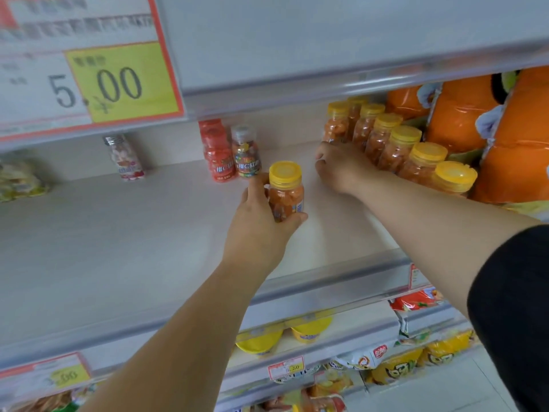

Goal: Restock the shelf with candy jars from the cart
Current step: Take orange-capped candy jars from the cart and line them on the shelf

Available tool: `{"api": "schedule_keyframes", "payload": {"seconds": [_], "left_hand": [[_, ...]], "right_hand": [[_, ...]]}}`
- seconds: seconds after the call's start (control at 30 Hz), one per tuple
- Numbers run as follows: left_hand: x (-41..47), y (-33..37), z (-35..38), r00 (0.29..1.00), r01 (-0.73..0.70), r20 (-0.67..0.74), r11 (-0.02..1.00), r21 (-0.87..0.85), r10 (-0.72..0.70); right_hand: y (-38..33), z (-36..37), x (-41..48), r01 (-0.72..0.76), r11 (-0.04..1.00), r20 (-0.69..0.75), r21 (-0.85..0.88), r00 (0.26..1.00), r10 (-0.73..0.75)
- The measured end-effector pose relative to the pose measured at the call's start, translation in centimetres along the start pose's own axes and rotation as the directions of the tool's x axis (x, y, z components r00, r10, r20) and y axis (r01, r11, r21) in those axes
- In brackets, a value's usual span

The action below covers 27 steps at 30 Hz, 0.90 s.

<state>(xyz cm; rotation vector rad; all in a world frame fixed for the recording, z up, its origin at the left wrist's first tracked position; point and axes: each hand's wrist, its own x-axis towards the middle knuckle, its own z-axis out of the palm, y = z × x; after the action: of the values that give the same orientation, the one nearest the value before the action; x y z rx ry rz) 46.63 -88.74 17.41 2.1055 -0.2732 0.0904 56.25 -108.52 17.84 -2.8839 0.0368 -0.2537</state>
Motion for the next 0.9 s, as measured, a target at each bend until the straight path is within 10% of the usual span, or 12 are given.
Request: {"api": "schedule_keyframes", "payload": {"seconds": [0.63, 0.9], "left_hand": [[-0.1, 0.1, 0.0, 1.000, 0.009, 0.010, 1.000, 0.019, -0.010], [-0.5, 1.4, -1.3, 0.980, 0.080, 0.182, 0.996, 0.035, -0.085]], "right_hand": [[0.4, 0.8, 1.9, -0.035, 0.993, 0.003, 0.113, 0.999, 0.035], [-2.8, -2.8, -11.4, 0.020, 0.896, 0.078, 0.444, 0.995, -0.061]]}}
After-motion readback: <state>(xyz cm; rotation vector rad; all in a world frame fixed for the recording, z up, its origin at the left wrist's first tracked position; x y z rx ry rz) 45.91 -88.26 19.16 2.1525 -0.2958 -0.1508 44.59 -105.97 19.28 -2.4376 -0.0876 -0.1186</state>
